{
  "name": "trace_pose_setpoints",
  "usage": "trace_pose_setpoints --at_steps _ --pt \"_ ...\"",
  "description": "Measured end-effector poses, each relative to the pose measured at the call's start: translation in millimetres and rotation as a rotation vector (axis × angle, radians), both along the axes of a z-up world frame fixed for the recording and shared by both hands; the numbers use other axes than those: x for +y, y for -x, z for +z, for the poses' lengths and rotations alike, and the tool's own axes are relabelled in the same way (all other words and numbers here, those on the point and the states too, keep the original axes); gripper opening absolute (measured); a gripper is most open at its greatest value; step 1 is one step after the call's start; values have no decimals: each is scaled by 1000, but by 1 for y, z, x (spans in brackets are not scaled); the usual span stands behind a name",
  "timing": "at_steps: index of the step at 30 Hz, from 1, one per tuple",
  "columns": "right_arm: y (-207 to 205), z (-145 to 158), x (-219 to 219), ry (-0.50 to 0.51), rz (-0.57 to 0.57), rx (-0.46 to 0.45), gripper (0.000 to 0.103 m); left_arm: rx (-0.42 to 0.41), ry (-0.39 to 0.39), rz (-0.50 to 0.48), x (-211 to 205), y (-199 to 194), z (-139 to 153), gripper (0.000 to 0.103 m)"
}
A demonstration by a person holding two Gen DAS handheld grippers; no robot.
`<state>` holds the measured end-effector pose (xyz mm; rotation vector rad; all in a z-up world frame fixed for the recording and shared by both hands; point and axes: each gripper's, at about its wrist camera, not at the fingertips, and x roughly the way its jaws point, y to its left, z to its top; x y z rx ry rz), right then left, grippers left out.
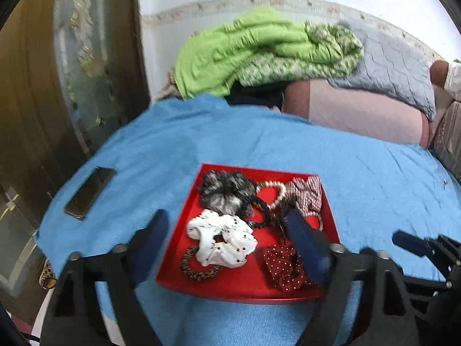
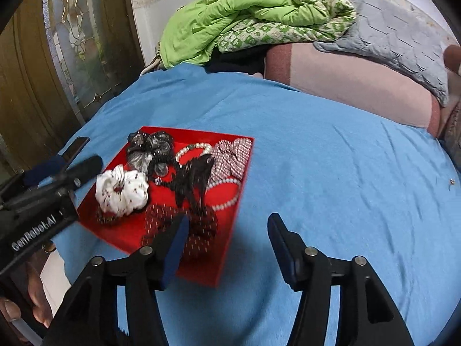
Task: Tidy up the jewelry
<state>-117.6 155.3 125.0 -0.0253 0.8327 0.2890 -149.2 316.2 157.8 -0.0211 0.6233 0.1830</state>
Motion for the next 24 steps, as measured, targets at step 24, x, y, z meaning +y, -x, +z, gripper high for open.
trace_pose_setpoints --at_steps 24 --pt "115 39 -28 120 -135 -246 84 -152 25 -4 -19 115 32 102"
